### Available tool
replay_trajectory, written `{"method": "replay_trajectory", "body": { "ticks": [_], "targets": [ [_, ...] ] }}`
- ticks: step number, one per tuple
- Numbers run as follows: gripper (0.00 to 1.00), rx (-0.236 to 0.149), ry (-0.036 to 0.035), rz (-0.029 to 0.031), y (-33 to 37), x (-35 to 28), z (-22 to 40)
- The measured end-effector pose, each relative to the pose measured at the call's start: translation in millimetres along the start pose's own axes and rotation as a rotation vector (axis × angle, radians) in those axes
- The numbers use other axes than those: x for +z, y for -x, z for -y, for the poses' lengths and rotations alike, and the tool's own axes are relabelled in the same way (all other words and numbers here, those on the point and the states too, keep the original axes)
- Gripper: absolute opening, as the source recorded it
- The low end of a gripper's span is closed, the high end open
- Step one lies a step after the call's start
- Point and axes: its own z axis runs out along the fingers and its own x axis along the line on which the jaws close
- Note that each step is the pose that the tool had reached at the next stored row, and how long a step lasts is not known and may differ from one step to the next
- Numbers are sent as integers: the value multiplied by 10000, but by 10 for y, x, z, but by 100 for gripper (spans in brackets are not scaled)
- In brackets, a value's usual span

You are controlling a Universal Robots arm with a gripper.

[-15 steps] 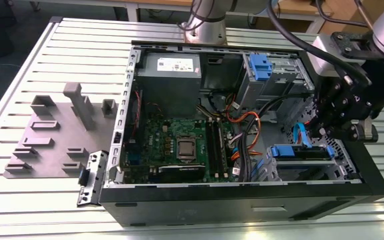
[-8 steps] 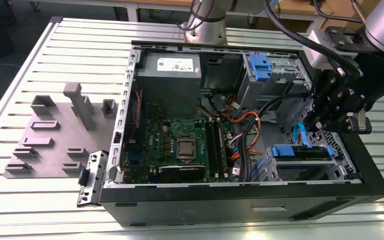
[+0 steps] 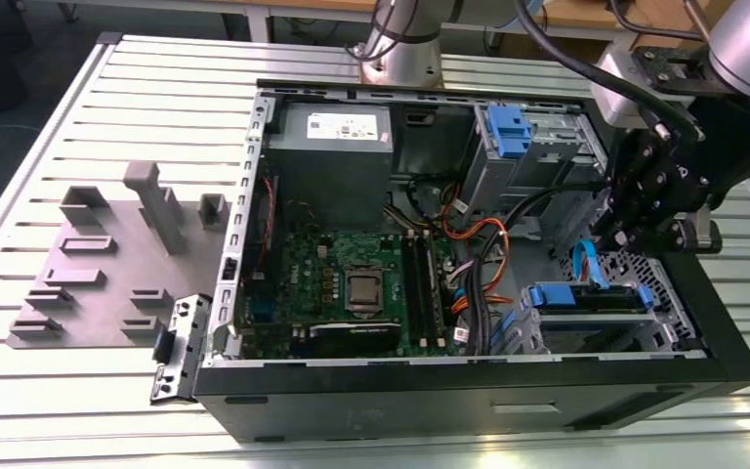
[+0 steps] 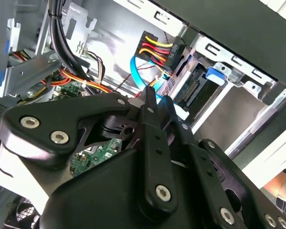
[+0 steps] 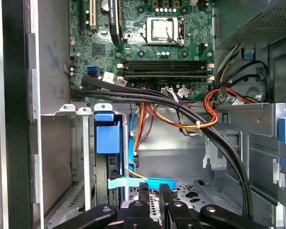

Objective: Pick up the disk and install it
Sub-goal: 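Insert the second disk wire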

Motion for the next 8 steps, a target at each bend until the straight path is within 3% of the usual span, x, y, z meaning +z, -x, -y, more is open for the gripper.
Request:
{"method": "replay_trajectory", "body": {
  "ticks": [8],
  "targets": [
    [24,8,0,0,6,7,85]
  ]
}}
